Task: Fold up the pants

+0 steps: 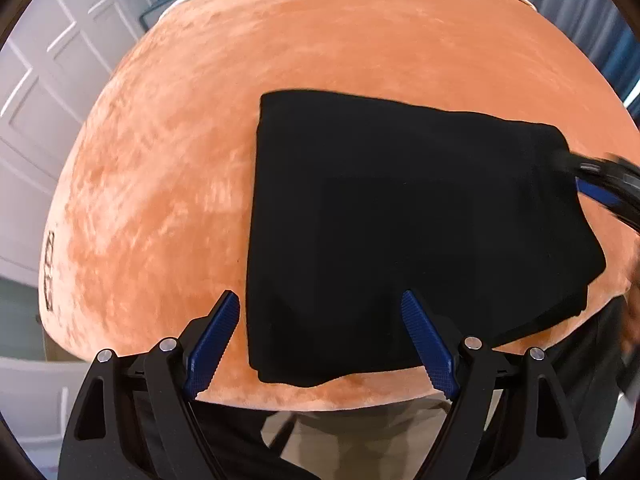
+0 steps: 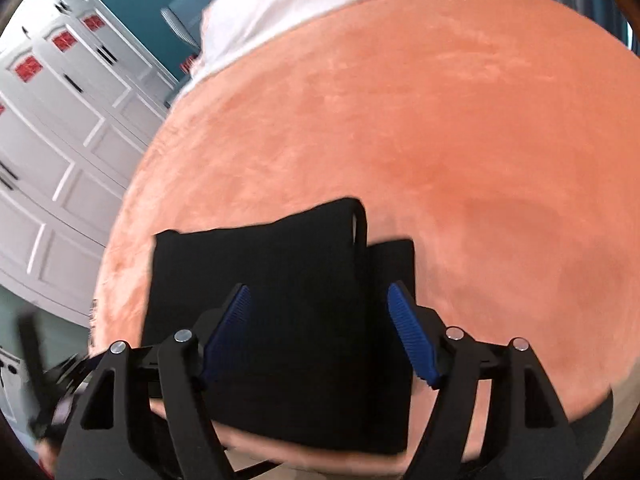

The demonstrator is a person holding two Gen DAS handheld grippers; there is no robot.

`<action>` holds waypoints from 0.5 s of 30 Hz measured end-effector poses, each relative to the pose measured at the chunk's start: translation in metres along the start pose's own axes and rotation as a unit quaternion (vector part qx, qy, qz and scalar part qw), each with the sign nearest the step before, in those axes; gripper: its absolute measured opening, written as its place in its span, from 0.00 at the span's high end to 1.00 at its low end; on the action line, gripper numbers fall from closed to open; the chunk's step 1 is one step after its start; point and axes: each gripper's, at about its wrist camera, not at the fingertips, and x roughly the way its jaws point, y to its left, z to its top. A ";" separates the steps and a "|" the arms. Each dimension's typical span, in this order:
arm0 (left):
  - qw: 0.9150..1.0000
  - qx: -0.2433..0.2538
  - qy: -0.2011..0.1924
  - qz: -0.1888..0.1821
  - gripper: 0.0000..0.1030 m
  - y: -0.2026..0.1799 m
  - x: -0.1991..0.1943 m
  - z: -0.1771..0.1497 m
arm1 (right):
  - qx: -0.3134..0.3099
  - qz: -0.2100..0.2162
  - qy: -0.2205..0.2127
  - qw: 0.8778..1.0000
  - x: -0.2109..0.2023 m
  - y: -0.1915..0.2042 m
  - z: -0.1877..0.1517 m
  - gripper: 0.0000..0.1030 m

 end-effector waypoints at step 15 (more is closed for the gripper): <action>0.998 0.037 0.032 -0.036 0.15 -0.014 0.031 -0.005 | 0.081 0.049 0.041 0.995 -0.001 -0.047 -0.051 0.79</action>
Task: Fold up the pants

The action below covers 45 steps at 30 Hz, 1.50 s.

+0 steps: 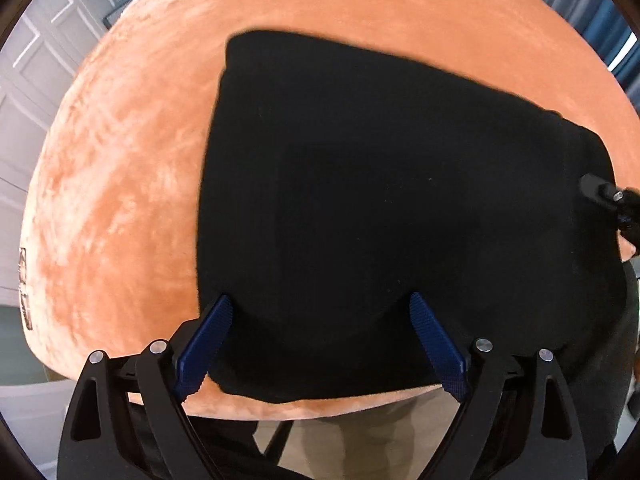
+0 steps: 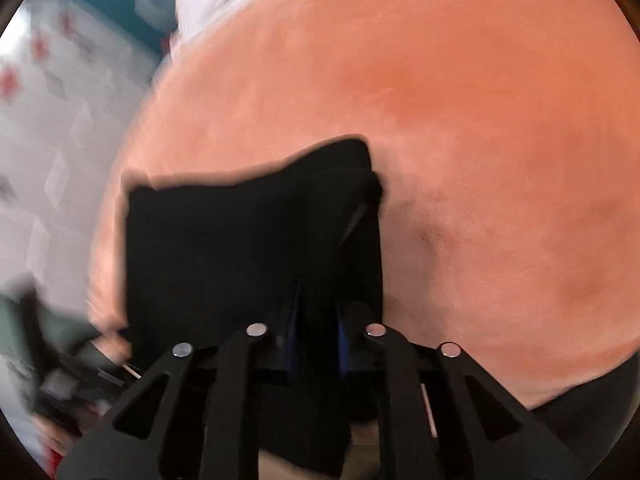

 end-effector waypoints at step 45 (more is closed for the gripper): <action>0.974 -0.207 -0.075 0.060 0.22 0.159 -0.057 -0.040 | -0.334 -0.018 0.022 0.942 0.088 0.278 -0.006 0.60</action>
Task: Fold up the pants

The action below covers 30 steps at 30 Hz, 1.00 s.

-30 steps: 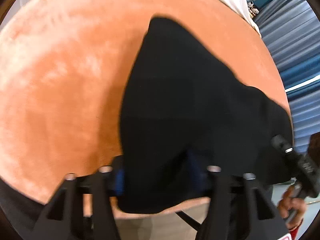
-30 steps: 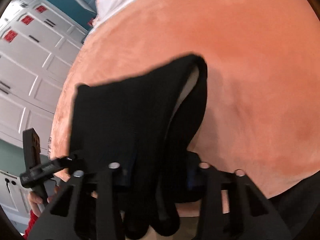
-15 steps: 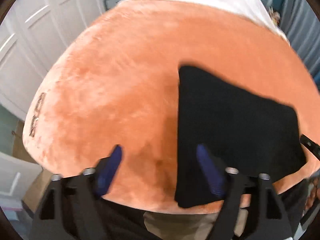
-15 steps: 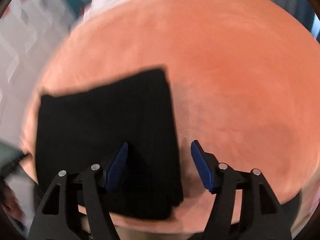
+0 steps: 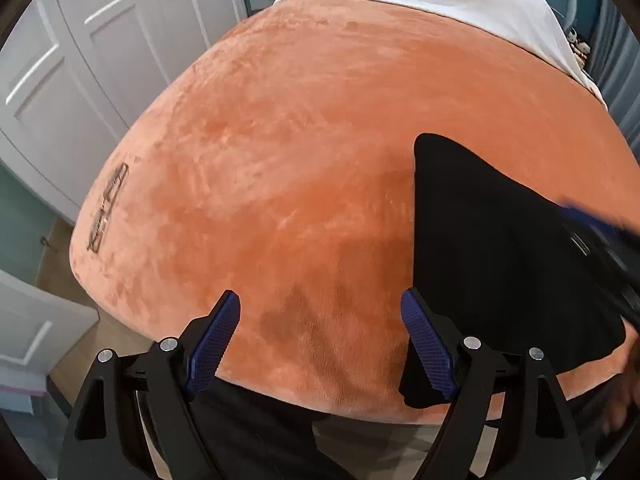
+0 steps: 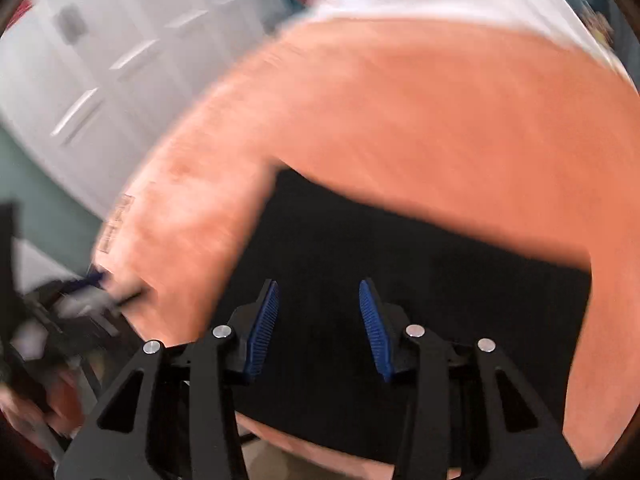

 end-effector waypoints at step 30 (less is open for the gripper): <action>0.994 0.090 0.053 -0.012 0.16 -0.104 0.036 -0.016 | 0.200 -0.090 -0.004 0.976 -0.081 -0.180 -0.119 0.19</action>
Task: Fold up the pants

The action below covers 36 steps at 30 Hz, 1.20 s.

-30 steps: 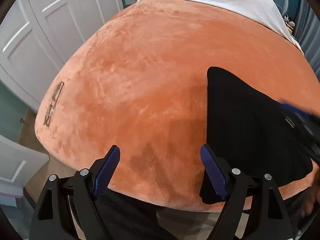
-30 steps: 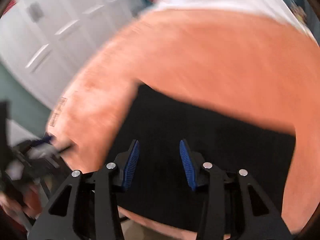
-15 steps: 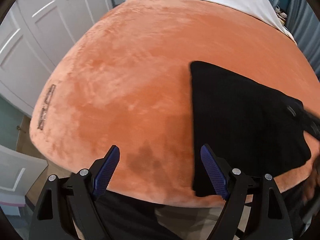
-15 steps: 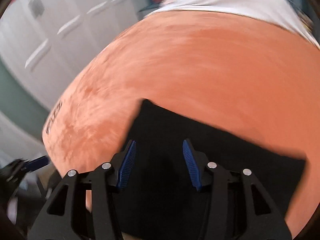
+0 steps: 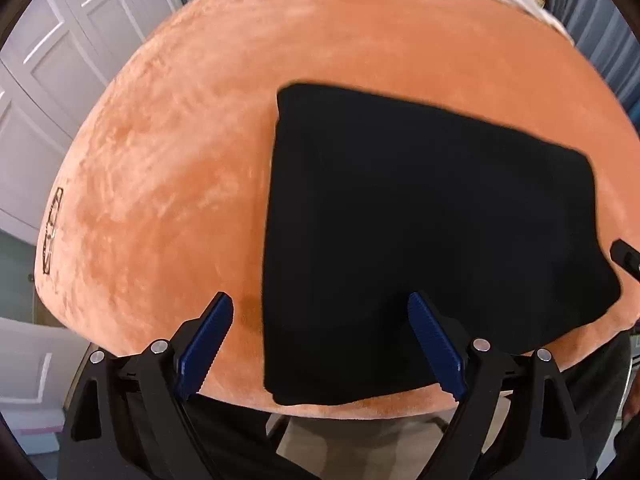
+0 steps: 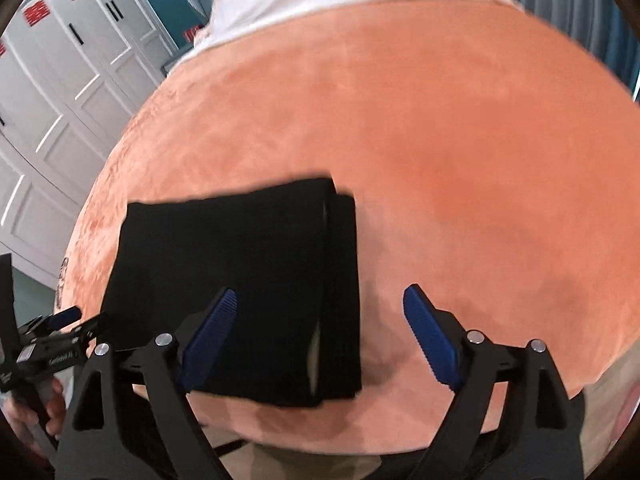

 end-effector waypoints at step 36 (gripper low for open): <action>0.945 -0.110 0.067 -0.302 0.77 0.044 -0.023 -0.004 | 0.180 0.209 0.055 0.960 0.004 -0.003 -0.034 0.65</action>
